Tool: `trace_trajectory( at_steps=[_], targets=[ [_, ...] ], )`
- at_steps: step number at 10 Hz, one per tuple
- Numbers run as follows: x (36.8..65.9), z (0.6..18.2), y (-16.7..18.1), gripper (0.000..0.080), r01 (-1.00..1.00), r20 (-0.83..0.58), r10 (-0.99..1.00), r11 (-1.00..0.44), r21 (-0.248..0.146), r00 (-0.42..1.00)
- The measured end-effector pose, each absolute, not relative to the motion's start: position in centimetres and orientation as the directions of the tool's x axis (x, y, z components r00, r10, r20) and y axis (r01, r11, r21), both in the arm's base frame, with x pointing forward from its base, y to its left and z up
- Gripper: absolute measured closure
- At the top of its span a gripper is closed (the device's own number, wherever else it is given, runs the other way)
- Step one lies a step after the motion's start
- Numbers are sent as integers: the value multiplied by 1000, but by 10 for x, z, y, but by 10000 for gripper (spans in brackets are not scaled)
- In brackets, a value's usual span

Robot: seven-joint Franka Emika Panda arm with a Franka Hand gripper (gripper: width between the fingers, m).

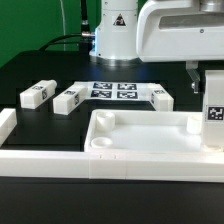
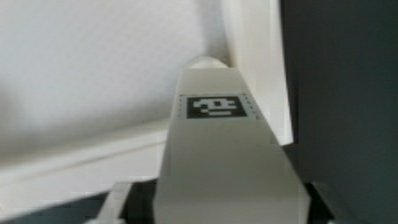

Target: Assemble desk

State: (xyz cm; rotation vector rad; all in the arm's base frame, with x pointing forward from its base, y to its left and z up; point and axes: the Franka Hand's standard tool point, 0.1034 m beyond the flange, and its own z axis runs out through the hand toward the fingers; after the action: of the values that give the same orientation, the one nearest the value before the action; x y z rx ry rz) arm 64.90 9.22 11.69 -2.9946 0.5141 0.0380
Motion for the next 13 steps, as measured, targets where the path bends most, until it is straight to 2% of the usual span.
trace_trajectory(
  at_steps=[4,8,12,13],
  targets=[
    [648,116,91,509,-595,-73,-590,-799,-85,804],
    [648,116,90,509,-829,-101,-823,-557,-57,559],
    [647,116,90,509,-948,-114,-941,-316,-25,317],
    [647,116,90,509,-951,-114,-944,-307,-24,308]
  ],
)
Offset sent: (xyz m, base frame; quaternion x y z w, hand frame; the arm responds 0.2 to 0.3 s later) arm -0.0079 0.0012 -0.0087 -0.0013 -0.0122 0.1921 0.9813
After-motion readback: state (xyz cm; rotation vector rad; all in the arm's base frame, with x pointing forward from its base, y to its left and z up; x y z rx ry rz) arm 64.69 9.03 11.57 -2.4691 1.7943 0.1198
